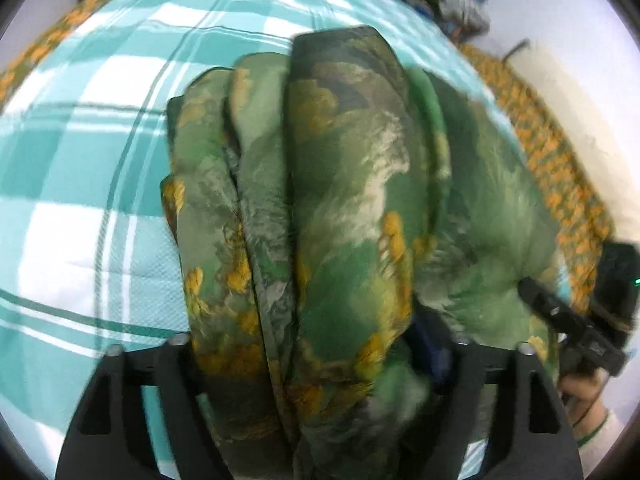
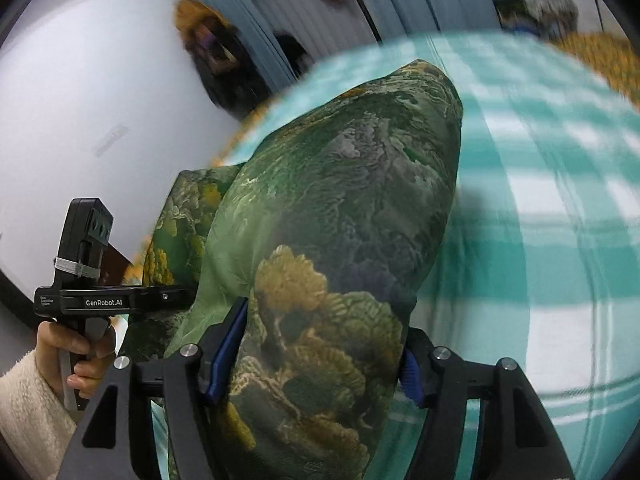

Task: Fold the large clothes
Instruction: 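Open both tools and release the folded jacket onto the bed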

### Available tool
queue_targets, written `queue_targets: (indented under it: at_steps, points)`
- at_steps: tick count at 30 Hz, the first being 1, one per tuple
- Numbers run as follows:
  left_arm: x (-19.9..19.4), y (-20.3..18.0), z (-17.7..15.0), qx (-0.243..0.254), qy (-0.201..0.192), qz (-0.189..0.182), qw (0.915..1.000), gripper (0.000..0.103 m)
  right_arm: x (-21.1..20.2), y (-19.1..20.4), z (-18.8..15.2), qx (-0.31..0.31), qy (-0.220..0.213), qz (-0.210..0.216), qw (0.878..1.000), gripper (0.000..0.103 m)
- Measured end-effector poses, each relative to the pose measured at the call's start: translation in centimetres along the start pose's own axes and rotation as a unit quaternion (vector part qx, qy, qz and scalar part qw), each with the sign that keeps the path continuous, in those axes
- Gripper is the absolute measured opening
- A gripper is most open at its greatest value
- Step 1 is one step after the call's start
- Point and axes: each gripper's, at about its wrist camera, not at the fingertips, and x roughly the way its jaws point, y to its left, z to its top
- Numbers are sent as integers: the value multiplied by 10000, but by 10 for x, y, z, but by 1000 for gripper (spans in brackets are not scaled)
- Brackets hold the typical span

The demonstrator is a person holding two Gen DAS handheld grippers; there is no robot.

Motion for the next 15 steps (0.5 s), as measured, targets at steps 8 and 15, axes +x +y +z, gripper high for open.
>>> queue_targets:
  at_steps: [8,15]
  points:
    - [-66,-3,-22,431,-698,395,9958,94,-20,-27,-17,806,-116,86,9966,85]
    - [-110,-28,-63,956,-1374,1750,9702,100,-89,17,-29,-374,-755,-881,9925,85]
